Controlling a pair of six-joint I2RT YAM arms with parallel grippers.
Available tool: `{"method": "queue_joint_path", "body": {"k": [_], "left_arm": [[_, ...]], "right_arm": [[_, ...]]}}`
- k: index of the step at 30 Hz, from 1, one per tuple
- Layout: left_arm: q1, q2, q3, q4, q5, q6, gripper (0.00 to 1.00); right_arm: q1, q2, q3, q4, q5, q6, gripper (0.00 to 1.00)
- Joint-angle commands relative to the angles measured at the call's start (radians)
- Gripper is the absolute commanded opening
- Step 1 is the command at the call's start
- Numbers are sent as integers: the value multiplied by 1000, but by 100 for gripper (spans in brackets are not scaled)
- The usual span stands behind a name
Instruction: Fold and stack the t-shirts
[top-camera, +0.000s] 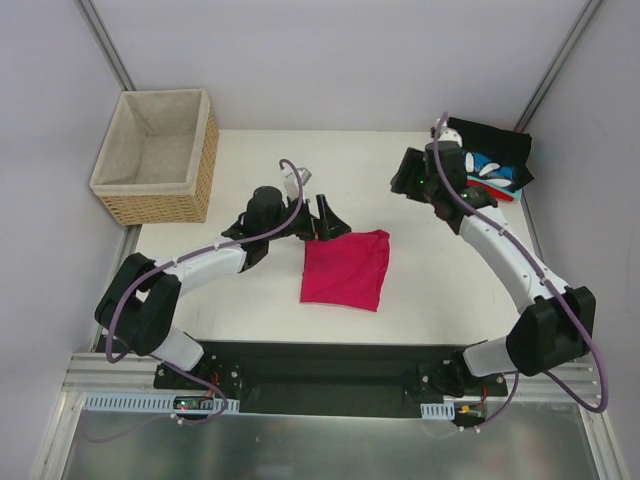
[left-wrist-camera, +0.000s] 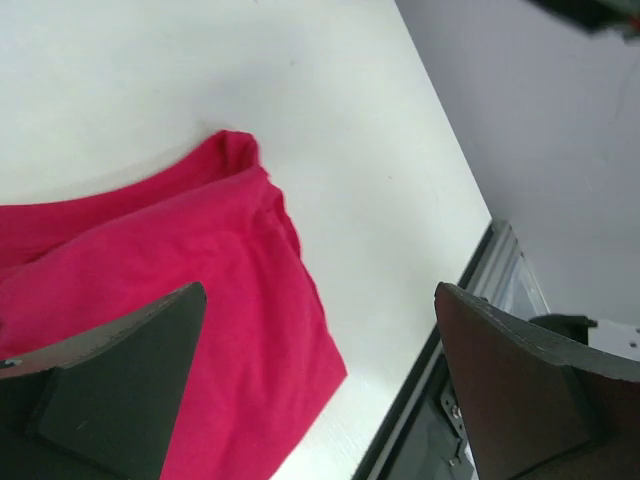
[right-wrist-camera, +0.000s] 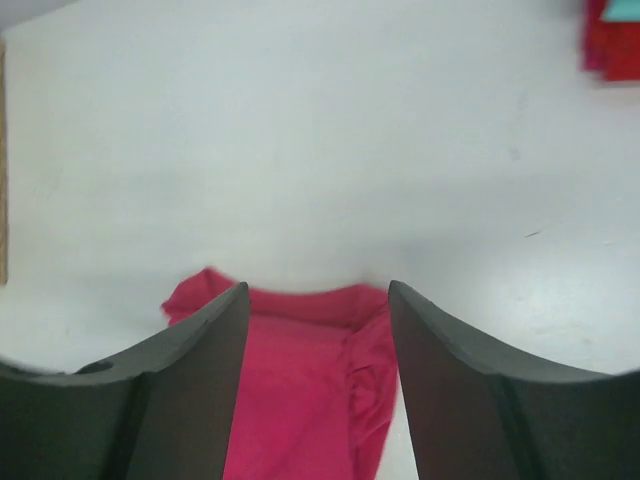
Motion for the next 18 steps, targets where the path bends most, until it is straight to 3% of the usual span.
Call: {"method": "queue_joint_path", "body": {"k": [1,12,18], "left_arm": [[-66,1,26,11,28,-38,99],[-127,291,-31,319,91,-201,99],[-127,359,-49,358,96,-193,99]], "right_arm": [[-137,42,78,-85,79,-52,62],[-349,304,366,-121,15,-81,61],[-403,480,523,-111,22,-95,61]]}}
